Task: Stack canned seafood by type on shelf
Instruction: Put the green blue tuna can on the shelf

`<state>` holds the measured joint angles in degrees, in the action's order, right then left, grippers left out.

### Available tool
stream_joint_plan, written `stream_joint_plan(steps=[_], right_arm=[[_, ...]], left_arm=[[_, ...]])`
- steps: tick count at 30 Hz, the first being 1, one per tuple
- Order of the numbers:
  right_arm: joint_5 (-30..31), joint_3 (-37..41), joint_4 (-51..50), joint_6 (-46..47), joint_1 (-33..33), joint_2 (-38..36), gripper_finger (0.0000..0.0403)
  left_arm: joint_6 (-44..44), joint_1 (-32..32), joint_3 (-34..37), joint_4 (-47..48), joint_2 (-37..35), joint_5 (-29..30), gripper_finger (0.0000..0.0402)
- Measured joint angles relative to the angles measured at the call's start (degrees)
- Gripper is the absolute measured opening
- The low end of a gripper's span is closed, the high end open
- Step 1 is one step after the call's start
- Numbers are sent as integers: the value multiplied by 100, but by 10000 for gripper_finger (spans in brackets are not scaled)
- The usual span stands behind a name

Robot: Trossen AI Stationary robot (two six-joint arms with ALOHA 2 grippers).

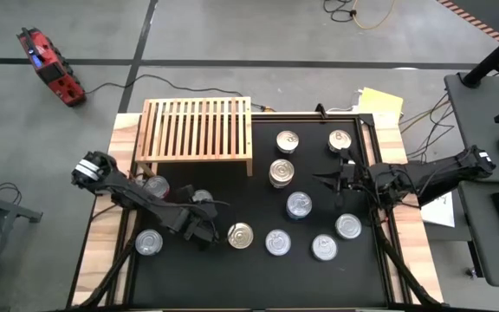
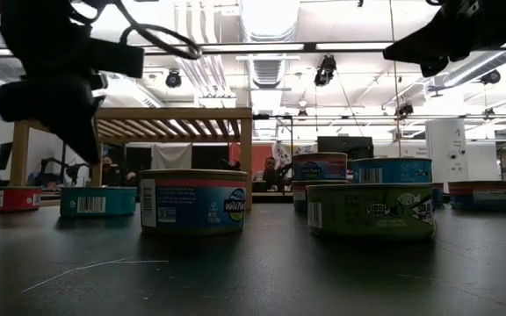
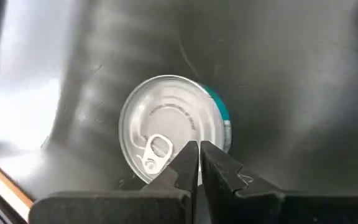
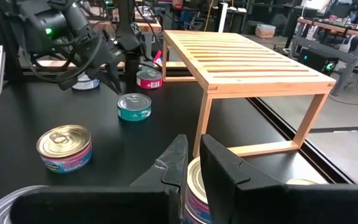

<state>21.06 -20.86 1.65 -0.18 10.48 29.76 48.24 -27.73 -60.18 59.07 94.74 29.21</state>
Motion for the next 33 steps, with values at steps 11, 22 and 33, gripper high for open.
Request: stream_joint_plan(steps=[11, 22, 33], right_arm=[[0, 46, 11, 6, 0, 2, 34], [0, 51, 9, -51, 0, 2, 34], [0, 52, 5, -51, 0, 1, 34]], left_arm=[[-319, -98, 78, -352, -369, 444, 1], [-214, -96, 849, -936, -416, 143, 1], [-261, -96, 859, -947, -417, 144, 1]])
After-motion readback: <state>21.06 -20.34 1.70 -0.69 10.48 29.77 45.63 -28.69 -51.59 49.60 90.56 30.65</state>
